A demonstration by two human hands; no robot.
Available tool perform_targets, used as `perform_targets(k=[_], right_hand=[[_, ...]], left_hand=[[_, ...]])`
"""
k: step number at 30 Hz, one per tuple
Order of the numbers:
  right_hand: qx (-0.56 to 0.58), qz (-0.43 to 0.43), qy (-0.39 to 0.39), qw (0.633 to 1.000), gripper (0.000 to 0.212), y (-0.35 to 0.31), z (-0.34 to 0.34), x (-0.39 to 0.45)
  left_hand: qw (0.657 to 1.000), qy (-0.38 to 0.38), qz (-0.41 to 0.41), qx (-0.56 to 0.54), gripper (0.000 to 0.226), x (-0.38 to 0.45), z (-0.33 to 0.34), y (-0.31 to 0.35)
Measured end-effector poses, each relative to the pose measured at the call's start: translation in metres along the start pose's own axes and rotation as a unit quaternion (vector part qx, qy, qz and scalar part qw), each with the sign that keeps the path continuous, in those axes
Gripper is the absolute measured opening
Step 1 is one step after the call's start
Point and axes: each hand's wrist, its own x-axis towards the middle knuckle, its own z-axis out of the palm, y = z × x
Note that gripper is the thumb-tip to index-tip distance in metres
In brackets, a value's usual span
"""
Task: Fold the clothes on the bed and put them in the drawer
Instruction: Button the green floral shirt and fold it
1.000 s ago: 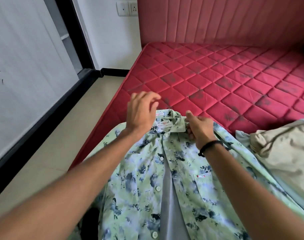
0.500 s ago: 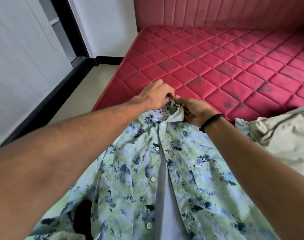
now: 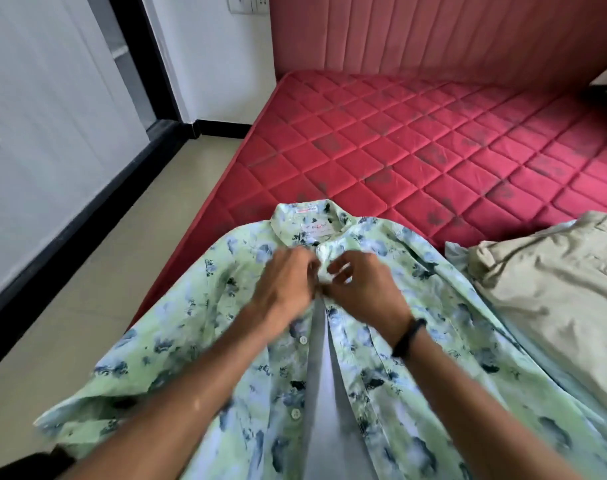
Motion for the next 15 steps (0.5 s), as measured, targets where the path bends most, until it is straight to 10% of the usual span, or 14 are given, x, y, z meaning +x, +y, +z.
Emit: perform_targets(k=[15], right_hand=[[-0.191,0.035,0.069,0.979,0.021,0.017,0.049,-0.004]], left_hand=[[0.998,0.042,-0.008,-0.036,0.002,-0.020,0.025,-0.028]])
